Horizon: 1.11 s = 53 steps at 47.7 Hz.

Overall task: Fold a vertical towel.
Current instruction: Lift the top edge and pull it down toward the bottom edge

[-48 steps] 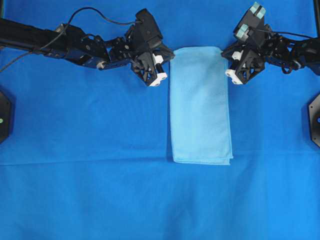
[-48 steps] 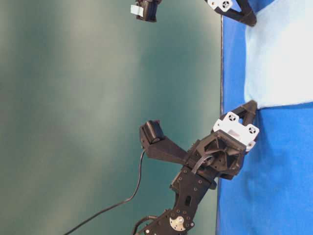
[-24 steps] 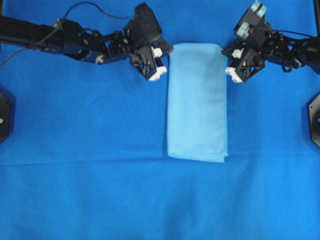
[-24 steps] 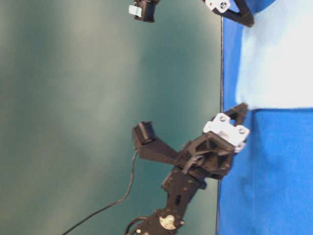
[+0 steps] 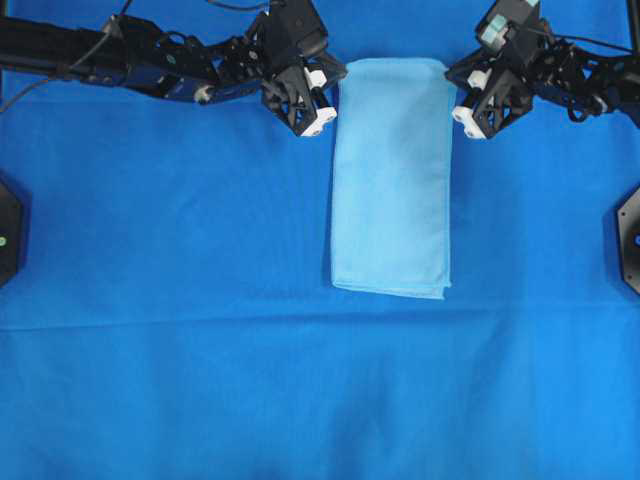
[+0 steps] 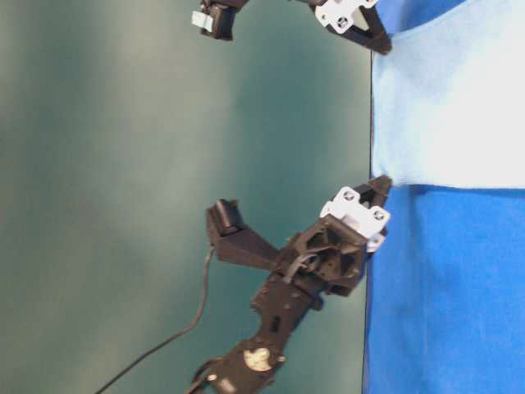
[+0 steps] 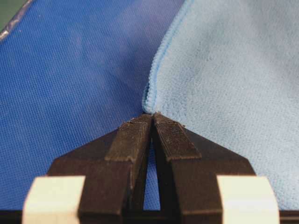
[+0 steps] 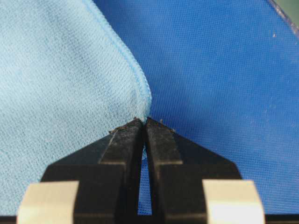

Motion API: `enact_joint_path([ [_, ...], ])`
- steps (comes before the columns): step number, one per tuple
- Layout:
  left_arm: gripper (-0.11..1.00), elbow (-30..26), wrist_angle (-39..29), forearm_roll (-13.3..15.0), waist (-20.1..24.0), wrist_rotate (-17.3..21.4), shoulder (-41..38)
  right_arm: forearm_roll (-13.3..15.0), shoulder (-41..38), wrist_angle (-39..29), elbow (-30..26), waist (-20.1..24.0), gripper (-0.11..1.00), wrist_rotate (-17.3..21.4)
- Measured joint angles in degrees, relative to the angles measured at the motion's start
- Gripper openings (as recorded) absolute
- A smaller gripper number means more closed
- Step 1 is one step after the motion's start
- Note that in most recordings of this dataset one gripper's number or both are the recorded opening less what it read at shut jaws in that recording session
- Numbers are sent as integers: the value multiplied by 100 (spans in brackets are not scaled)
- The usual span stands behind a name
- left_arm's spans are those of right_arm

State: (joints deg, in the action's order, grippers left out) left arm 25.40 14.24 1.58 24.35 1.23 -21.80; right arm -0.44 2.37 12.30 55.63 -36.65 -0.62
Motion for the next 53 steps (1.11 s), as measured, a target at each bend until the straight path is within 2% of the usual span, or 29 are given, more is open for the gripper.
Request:
enact_joint_path([
  [15, 1, 62, -404, 0, -176, 18, 642, 18, 932, -923, -62, 18, 2, -9],
  [22, 1, 202, -580, 0, -369, 18, 1002, 18, 1564, -1204, 9, 237, 2, 0],
  [33, 1, 466, -659, 0, -765, 18, 1318, 0, 2180, -1362, 334, 782, 2, 79],
  [40, 1, 554, -853, -9, -1072, 18, 1345, -97, 2338, -1591, 466, 1310, 2, 220],
  [53, 1, 747, -1002, 0, -1802, 18, 1345, -211, 2171, -1784, 589, 2338, 2, 835],
])
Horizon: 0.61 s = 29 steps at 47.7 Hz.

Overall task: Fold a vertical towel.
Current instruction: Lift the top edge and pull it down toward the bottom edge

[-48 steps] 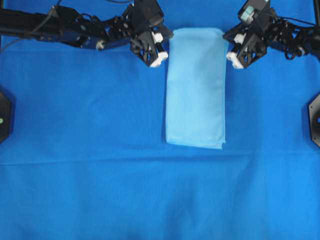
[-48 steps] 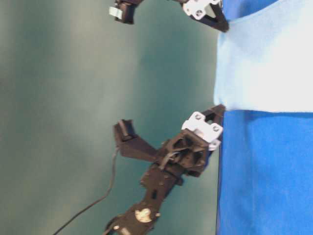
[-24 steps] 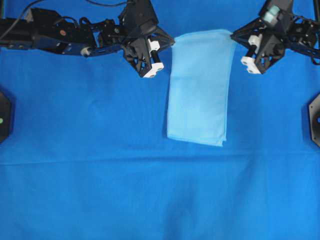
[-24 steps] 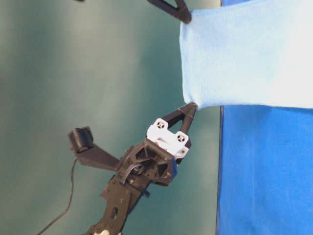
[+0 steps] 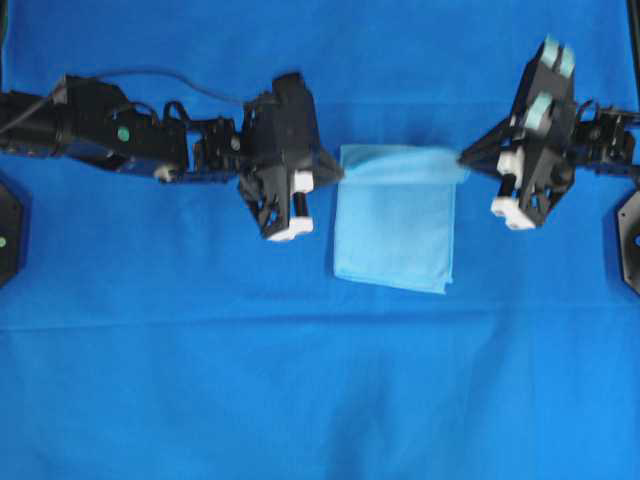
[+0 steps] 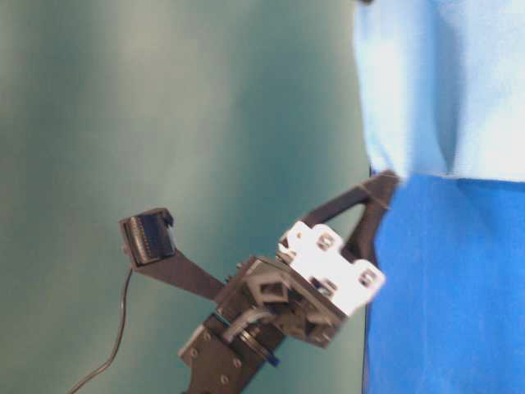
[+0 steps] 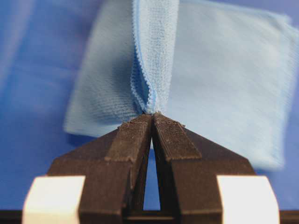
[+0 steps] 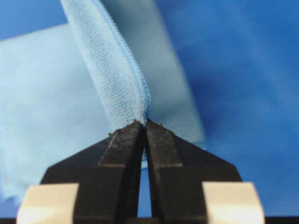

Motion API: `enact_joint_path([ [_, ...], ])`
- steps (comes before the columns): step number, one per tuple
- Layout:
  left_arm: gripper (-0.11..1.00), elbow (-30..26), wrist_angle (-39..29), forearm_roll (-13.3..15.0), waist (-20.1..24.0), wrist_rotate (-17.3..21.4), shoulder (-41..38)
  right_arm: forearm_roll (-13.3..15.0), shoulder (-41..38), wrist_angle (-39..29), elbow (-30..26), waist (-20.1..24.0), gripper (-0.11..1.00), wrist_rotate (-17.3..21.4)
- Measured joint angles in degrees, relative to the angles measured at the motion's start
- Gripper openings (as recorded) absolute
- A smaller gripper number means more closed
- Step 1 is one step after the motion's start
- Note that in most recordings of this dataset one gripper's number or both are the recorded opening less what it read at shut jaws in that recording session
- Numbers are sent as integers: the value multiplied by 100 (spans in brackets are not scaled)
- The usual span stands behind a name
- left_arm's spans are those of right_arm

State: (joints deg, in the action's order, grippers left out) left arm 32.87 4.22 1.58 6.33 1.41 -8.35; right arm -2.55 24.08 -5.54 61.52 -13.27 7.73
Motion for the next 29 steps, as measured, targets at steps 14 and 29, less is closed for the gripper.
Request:
enact_joint_path([
  [14, 1, 18, 70, 0, -483, -9, -352, 0, -624, 9, -9, 738, 2, 571],
  [29, 1, 18, 563, 0, -747, -97, -782, 0, -1178, 79, -97, 1028, 2, 721],
])
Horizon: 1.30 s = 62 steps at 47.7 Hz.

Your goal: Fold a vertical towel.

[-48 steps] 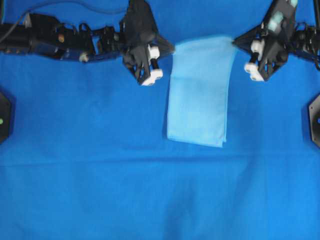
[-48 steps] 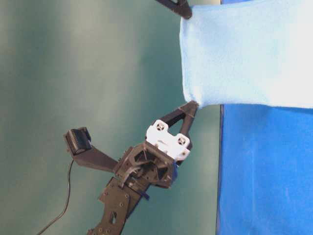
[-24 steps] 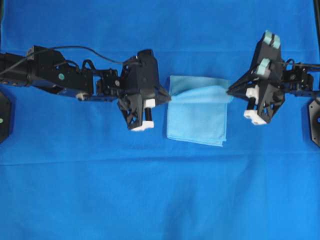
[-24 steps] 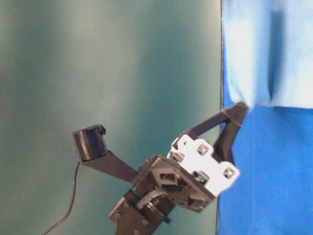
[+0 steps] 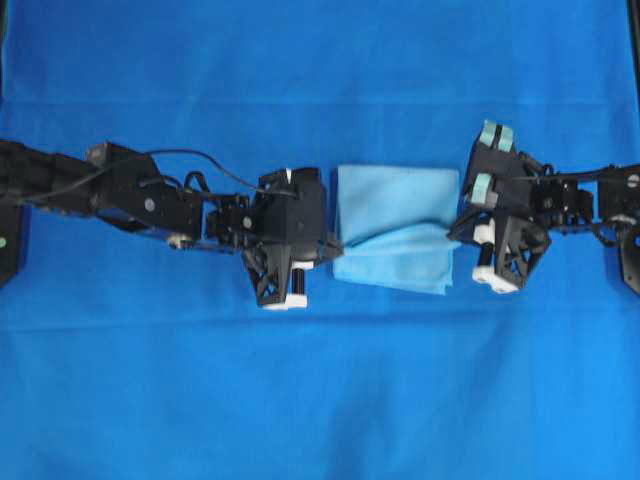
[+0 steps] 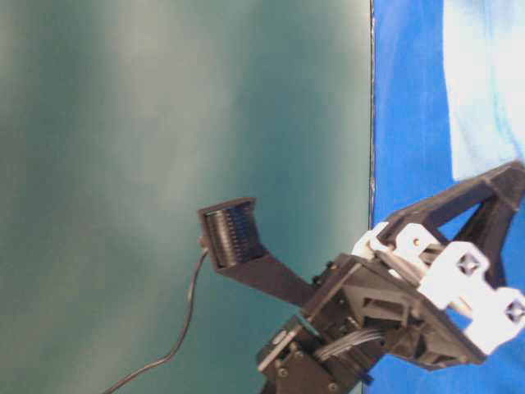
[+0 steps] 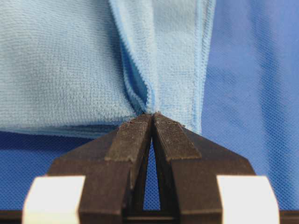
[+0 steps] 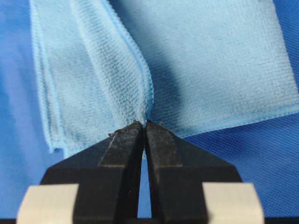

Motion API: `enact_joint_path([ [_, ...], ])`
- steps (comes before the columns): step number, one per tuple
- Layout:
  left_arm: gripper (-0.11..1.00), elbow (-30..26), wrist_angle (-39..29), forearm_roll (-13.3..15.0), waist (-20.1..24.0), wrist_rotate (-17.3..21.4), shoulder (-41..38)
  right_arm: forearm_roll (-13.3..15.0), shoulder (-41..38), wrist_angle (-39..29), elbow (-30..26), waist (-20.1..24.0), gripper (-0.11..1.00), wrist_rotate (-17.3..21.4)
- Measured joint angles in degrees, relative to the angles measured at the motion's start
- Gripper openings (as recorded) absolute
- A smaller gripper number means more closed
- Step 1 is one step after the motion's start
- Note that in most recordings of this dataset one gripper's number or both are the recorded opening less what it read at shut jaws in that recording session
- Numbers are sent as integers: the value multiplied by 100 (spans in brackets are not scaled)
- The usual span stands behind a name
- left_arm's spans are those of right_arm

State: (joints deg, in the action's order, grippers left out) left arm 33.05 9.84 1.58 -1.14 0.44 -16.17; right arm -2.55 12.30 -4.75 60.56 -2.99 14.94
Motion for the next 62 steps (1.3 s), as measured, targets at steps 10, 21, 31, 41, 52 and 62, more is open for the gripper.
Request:
enact_joint_path([
  [10, 1, 0, 167, 0, 0, 53, -105, 0, -9, 53, 0, 0, 3, 0],
  [21, 4, 0, 387, 0, -9, 79, -105, 0, -18, 141, -18, 70, 51, 0],
  [31, 62, 0, 387, 0, -26, 62, -105, 9, -9, 105, -53, 299, 60, 0],
  [41, 80, 0, -18, 0, -229, 35, 246, 9, 378, -299, -167, 765, 60, 9],
  [52, 76, 158, -677, 0, -457, 26, 1248, 62, 1354, -826, -229, 914, 60, 9],
  [62, 75, 439, -888, 0, -457, 79, 2250, 448, 2443, -905, -229, 905, 60, 9],
])
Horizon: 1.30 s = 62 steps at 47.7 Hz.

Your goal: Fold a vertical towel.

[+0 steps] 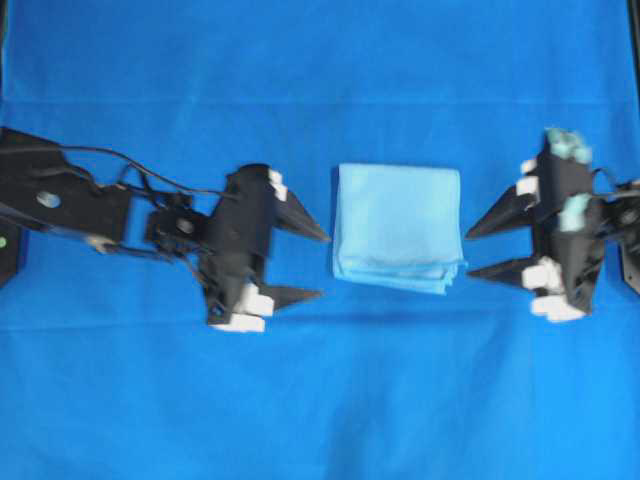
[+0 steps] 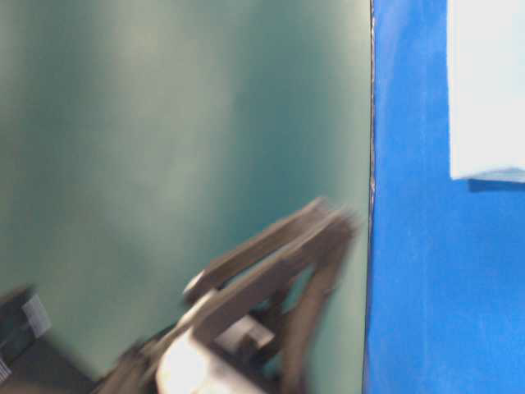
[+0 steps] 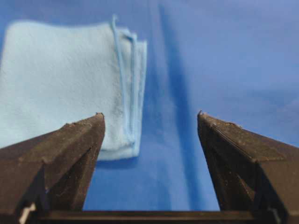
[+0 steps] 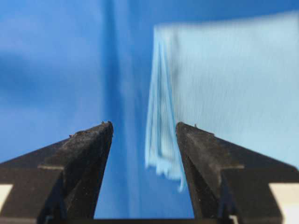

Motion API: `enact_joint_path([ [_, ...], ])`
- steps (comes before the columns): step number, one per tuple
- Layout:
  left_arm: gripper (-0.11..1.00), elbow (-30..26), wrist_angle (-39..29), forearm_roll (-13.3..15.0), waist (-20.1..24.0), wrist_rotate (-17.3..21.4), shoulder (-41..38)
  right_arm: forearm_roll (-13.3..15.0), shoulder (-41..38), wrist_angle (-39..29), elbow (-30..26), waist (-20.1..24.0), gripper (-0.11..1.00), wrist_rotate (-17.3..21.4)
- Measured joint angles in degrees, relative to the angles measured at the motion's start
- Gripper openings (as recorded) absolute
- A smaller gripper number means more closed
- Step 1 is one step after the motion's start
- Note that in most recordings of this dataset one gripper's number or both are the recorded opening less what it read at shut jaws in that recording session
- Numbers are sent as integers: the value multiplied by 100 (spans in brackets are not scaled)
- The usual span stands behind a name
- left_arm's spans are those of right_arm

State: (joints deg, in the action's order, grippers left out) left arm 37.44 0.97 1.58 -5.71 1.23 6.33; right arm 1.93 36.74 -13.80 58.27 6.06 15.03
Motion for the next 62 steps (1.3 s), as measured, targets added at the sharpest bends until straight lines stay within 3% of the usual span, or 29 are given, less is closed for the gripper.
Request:
enact_joint_path([
  [11, 75, 492, -9, 0, 62, 114, 1081, 334, 1178, -229, 0, -281, 60, 0],
  [27, 74, 1652, 158, 0, 334, 299, 2856, 791, 2382, -756, 79, -501, 60, 0],
  [41, 74, 2874, 185, 0, 703, 299, 4746, 826, 3322, -747, 791, -870, 59, 0],
  [49, 74, 3595, 176, 0, 773, 220, 5766, 817, 3428, -466, 1125, -1099, 59, 9],
  [62, 74, 4052, -176, -9, 940, 193, 6785, 809, 3287, -272, 1301, -1318, 59, 18],
])
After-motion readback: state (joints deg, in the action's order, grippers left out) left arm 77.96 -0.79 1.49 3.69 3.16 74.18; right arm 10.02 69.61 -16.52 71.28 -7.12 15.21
